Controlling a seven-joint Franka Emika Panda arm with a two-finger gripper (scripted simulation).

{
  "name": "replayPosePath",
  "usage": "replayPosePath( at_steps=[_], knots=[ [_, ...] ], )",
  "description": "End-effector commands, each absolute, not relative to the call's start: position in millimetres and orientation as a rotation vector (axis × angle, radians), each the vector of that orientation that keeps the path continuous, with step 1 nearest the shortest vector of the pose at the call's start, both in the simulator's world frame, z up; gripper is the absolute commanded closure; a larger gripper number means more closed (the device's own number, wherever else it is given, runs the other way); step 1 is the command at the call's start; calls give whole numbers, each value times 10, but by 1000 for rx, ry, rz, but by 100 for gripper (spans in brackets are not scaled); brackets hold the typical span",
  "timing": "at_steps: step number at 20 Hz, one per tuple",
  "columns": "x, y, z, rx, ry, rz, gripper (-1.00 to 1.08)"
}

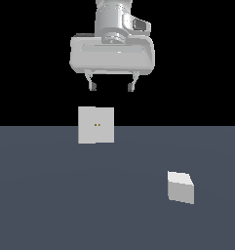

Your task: Plug the charger into the wall socket.

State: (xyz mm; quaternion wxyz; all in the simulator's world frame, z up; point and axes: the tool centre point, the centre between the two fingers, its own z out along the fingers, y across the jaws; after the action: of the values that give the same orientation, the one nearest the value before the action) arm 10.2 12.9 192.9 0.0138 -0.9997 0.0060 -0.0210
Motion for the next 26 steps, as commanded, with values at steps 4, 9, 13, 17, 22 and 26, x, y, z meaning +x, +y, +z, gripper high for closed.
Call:
replayPosePath(
  at_steps=[4,9,13,17,22,26],
  knots=[
    [88,114,1912,-3114,25,-65,-92],
    [2,19,1810,-3115,69,-60,-92],
    [-132,-119,1658,-3116,133,-52,-92],
    [-338,-310,1439,-3116,227,-42,-92],
    [-677,-580,1103,-3110,371,-25,-92],
    [-913,-741,884,-3103,466,-14,-92]
  ],
)
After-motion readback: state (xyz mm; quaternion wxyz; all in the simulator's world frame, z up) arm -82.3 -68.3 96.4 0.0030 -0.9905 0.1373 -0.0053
